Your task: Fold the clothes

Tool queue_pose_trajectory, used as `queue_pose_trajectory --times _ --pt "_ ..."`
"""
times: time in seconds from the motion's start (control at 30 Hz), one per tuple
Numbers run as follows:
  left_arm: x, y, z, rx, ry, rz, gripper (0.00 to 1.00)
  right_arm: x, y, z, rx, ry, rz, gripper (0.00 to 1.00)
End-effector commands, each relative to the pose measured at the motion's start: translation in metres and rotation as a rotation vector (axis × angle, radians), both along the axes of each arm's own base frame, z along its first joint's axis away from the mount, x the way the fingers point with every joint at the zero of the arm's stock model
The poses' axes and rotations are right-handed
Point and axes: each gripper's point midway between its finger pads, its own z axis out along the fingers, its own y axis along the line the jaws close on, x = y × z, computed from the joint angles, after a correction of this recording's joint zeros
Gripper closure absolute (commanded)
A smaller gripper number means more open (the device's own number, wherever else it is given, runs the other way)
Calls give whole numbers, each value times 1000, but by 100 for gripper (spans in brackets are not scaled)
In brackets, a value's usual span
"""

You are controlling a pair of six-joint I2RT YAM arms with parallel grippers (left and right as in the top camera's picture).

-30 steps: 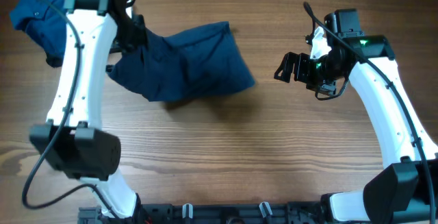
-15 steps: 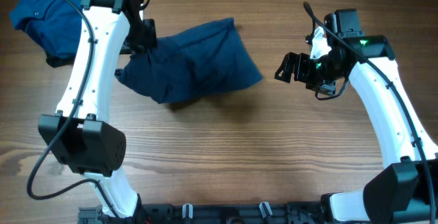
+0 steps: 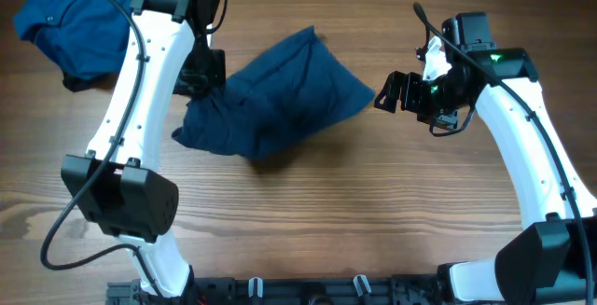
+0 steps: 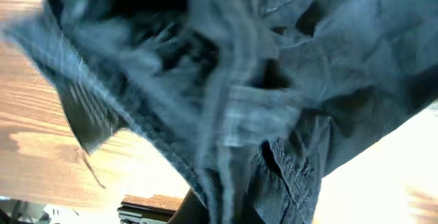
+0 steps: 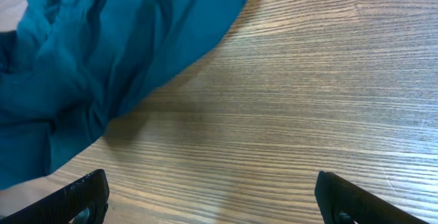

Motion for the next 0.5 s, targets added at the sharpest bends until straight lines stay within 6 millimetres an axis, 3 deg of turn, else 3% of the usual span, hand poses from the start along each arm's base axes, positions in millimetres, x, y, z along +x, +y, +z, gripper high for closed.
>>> queue_pose_trajectory --times 0.0,0.17,0.37,0.47 --pt "1 22 16 30 -64 95 96 -3 -2 5 -11 -13 -4 3" --pt "-2 41 31 22 -114 203 96 -2 -2 5 -10 -15 -7 3" --pt "-18 60 70 -4 -252 353 96 1 -2 6 -7 -22 -31 3" --pt "-31 60 91 -41 -322 395 96 3 -2 7 -4 -27 -43 2"
